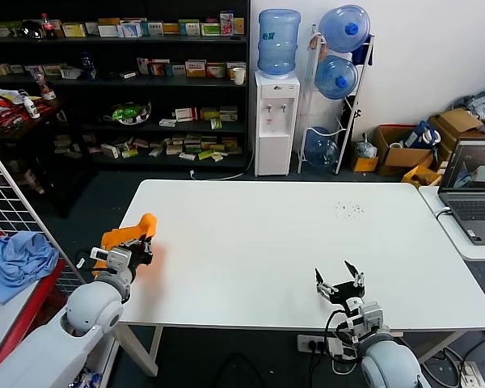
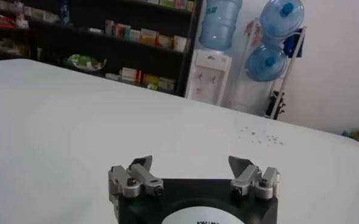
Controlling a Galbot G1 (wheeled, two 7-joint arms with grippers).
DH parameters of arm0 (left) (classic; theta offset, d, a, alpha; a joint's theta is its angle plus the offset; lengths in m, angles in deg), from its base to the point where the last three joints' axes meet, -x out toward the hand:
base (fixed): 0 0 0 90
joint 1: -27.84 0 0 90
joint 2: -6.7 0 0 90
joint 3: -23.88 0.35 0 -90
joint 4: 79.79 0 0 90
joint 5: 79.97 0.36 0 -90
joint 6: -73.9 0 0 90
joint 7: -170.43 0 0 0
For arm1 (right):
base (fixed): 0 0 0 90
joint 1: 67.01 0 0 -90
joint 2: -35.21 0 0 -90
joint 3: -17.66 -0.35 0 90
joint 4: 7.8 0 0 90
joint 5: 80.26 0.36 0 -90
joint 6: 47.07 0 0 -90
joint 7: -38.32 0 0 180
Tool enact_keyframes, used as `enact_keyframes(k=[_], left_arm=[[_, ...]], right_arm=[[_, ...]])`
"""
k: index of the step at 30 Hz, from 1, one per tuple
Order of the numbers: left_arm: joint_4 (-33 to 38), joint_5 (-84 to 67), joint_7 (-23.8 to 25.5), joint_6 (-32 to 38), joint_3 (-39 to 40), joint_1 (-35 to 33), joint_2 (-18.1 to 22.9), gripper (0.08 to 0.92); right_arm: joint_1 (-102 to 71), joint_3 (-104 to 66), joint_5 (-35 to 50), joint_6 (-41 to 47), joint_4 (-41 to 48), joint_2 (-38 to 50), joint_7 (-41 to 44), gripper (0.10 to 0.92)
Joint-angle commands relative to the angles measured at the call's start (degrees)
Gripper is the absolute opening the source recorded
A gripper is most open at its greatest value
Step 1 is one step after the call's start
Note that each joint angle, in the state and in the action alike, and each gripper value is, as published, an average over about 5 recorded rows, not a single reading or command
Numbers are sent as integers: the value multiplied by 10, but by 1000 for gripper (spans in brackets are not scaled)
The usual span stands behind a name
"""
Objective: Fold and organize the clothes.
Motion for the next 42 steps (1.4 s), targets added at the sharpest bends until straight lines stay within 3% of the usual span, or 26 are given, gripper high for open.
enact_keyframes(k=[1,10,17,20,23,27,33,36,42], left_arm=[[-24,11,-32,6,82,25,193,131],[-98,52,-39,31,129,41,370,131],[-149,59,-52,79,140,40,456,131],[-180,50,-51,122,135,45,473,131],[-212,31,-42,171,124,51,474,153],[-232,3,-22,224,113,57,474,257],[-196,-14,17,276,105,49,468,430],[-156,-8,29,284,105,33,425,517],[-72,37,61,315,74,-53,271,690]], right_arm=[[-7,-10,-1,-9,2,1,2,823],[-22,-29,1,-11,2,10,2,823],[-24,-35,3,-13,7,11,2,823],[-21,-35,5,-14,11,10,1,823],[-18,-34,6,-13,15,9,0,823],[-17,-33,8,-12,15,10,0,823],[-17,-31,9,-10,10,11,-1,823],[-18,-33,12,-9,5,14,-1,823],[-25,-51,25,-3,-8,12,18,823]])
